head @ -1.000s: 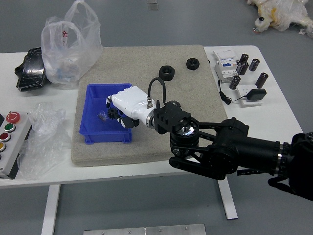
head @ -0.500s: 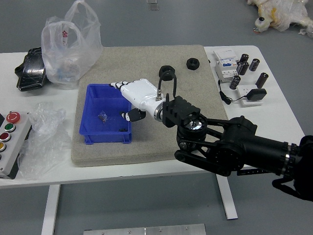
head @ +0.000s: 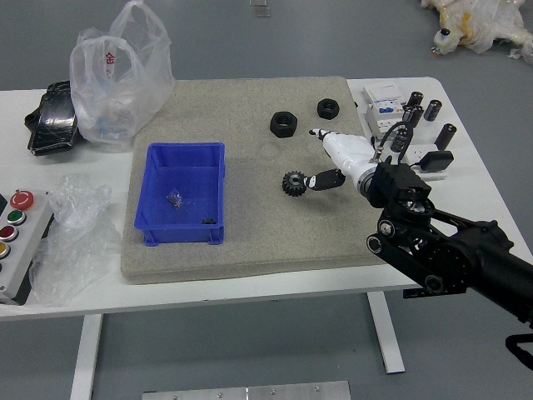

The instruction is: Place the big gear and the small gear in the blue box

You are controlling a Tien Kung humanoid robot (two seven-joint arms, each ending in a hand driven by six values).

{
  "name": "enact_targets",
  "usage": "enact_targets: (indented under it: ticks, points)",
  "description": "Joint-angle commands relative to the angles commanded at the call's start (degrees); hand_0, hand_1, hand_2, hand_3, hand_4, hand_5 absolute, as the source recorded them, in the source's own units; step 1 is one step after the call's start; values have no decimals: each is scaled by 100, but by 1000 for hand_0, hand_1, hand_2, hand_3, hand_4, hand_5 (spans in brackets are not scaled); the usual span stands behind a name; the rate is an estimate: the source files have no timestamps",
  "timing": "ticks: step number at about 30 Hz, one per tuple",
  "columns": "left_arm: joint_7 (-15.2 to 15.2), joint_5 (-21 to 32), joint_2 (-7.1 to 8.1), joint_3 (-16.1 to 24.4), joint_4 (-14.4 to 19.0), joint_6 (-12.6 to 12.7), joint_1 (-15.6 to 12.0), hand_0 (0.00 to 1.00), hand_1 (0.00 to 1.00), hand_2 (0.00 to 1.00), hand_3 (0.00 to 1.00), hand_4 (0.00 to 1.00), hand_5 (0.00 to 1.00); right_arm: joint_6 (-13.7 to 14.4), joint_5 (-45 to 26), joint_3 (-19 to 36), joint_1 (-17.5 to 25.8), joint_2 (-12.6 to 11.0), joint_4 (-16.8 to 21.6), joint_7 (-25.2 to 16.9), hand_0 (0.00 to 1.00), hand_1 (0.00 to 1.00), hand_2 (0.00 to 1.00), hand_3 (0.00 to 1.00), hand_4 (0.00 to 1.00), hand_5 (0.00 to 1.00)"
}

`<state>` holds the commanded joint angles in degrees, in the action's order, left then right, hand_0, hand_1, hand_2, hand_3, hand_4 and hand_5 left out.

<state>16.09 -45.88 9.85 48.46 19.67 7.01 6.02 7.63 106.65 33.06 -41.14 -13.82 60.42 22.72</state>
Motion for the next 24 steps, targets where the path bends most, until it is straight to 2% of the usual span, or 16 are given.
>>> enact_targets:
  ticks: [9, 13, 14, 19, 20, 24]
  points:
    - [13, -35, 7, 14, 4, -10, 20, 625, 448, 493, 643, 633, 284, 39, -242, -299, -104, 138, -218, -78, 448, 726, 889, 927, 990, 508]
    - [31, -78, 13, 39, 7, -18, 20, 625, 448, 493, 643, 633, 284, 252, -461, -669, -295, 318, -435, -201, 448, 726, 889, 927, 990, 508]
    - [33, -86, 15, 44, 8, -20, 20, 625, 447, 493, 643, 632, 284, 316, -543, -781, -353, 371, -525, -243, 444, 691, 776, 821, 818, 353]
    - [41, -117, 23, 59, 9, -27, 23, 625, 447, 493, 643, 632, 284, 555, -920, -1235, -610, 557, -935, -443, 444, 691, 776, 821, 818, 353]
    - [43, -119, 23, 60, 9, -28, 23, 625, 446, 493, 643, 633, 284, 582, -984, -1322, -663, 584, -1027, -474, 399, 612, 599, 649, 421, 169]
    - [43, -116, 18, 57, 10, -28, 26, 625, 446, 493, 643, 633, 284, 606, -1190, -1575, -785, 629, -1302, -546, 399, 612, 599, 649, 421, 169]
